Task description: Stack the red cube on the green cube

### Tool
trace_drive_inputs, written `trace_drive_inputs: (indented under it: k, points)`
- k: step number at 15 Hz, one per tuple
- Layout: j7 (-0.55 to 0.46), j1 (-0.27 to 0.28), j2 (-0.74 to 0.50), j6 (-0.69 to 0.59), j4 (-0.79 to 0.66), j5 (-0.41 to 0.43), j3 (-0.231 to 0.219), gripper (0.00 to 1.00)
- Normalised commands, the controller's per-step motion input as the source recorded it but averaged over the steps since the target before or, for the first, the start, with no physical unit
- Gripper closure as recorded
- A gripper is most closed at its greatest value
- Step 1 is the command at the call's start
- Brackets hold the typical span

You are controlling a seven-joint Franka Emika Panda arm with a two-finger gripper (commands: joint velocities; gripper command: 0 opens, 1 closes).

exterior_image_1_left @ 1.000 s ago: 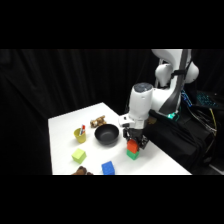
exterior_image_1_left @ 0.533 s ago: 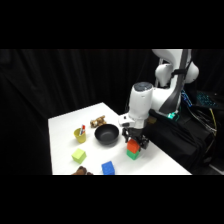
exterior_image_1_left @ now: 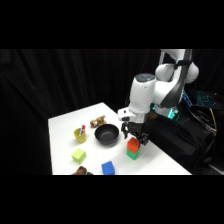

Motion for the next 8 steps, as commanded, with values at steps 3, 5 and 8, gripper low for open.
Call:
trace_drive_inputs:
  k: [3,5,8]
  points:
    - [0.19,0.041,-0.46,-0.36,-0.10,-0.083,0.050,0.00]
    - [0.11,0.004,-0.45,-0.38,-0.03,0.012,0.096,0.00]
    - [0.06,-0.037,-0.32,-0.35,0.08,0.075,0.085,0.00]
